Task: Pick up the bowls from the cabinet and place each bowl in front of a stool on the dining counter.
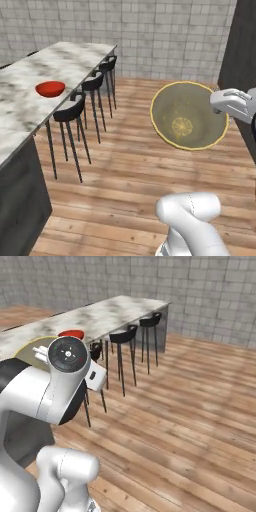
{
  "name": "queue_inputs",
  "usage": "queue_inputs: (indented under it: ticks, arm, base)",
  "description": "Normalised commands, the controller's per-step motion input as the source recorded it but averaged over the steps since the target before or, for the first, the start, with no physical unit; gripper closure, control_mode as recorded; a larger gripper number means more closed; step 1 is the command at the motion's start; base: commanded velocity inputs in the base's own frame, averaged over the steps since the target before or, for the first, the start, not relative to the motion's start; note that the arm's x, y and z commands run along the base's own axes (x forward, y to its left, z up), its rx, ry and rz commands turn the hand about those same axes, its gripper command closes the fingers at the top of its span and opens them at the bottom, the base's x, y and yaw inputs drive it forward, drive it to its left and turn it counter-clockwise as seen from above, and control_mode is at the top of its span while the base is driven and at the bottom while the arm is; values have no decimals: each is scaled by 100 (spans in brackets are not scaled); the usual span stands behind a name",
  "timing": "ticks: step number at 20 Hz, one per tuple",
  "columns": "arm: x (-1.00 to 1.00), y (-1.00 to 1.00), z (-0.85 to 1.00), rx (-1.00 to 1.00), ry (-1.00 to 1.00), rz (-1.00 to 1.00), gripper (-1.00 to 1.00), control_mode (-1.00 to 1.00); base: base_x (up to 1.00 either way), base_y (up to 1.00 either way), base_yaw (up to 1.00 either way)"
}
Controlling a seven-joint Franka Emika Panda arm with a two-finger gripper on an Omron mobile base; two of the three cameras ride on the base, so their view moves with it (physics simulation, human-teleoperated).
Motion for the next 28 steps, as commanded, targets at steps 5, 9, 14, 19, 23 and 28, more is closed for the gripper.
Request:
queue_inputs:
  ticks: [5, 9, 14, 19, 23, 28]
  arm:
    - [0, 0, 0, 0, 0, 0, 100, 100]
    - [0, 0, 0, 0, 0, 0, 100, 100]
    - [0, 0, 0, 0, 0, 0, 100, 100]
    - [0, 0, 0, 0, 0, 0, 100, 100]
    - [0, 0, 0, 0, 0, 0, 100, 100]
    - [0, 0, 0, 0, 0, 0, 100, 100]
  base:
    - [100, -68, 34]
    - [100, -68, 34]
    - [100, -71, 33]
    - [100, -73, 33]
    - [100, -70, 32]
    - [100, -69, 32]
